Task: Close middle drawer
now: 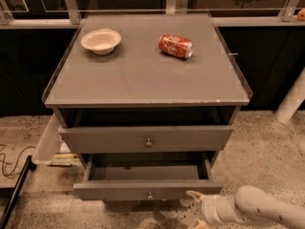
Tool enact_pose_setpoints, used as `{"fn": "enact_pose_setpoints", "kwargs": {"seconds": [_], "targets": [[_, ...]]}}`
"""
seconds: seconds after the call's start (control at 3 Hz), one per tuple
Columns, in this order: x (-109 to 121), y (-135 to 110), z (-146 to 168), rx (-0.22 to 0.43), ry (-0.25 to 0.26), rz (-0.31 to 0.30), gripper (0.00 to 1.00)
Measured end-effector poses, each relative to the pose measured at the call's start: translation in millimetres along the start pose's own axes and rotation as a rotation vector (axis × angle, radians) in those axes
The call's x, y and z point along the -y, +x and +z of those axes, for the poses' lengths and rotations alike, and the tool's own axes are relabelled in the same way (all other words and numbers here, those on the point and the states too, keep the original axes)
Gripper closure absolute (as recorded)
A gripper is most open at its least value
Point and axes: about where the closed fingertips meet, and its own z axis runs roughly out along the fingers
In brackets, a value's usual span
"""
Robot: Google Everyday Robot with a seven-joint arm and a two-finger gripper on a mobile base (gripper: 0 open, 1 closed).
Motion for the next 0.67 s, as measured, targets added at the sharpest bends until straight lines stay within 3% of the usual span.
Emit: {"fn": "enact_pose_setpoints", "kwargs": {"seconds": [0.33, 0.67], "targets": [[64.1, -0.2, 7.8, -0.027, 0.042, -0.037, 0.42], [86.1, 2.5, 9.7, -0.044, 0.063, -0.041, 0.66]]}}
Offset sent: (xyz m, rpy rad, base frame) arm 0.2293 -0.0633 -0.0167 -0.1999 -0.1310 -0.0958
